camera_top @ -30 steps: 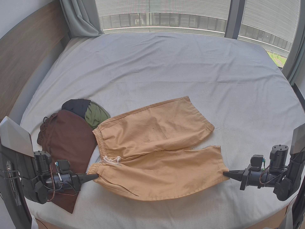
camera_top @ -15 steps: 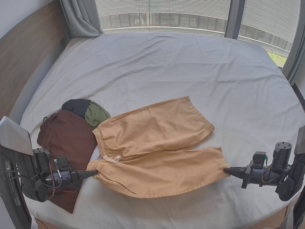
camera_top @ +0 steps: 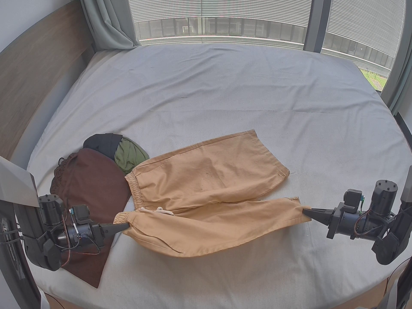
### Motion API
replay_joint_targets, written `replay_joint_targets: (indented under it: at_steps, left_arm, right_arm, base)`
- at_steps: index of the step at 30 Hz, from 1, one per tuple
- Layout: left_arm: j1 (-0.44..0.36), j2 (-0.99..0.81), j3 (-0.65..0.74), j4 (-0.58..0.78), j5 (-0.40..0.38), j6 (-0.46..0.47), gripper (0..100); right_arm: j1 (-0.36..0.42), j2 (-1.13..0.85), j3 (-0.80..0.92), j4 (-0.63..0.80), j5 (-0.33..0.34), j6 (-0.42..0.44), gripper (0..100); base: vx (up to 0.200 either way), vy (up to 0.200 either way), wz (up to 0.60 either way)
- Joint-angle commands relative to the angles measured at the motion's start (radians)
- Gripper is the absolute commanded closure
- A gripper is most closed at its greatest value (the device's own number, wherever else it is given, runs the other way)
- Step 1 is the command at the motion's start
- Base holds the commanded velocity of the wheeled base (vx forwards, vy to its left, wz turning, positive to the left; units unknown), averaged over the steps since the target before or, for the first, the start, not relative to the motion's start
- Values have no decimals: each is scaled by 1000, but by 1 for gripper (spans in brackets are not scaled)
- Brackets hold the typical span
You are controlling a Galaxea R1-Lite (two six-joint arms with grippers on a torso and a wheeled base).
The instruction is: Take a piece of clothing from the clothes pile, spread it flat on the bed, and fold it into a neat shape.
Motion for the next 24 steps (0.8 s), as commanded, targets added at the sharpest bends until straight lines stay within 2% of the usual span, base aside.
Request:
replay_joint_targets:
  at_steps: [1,13,19,24]
  left_arm:
    - [2,-6,-3,-1,1,0,100]
    - [3,-6,-15,-1,9,-1,100]
    - [-4,-6,-21,-1,41,-6,100]
    - [-7,-9,-23,-1,46,-18,100]
  right_arm:
    - [2,-8,-21,-1,0,6,100]
    - [39,-40,-100,-1,-59,101,100]
    - [53,-37,-171,-1,-112,173,100]
    - [51,-29,-215,1,-112,212,100]
  base:
    - [0,0,0]
    - [0,0,0]
    - [0,0,0]
    - [0,0,0]
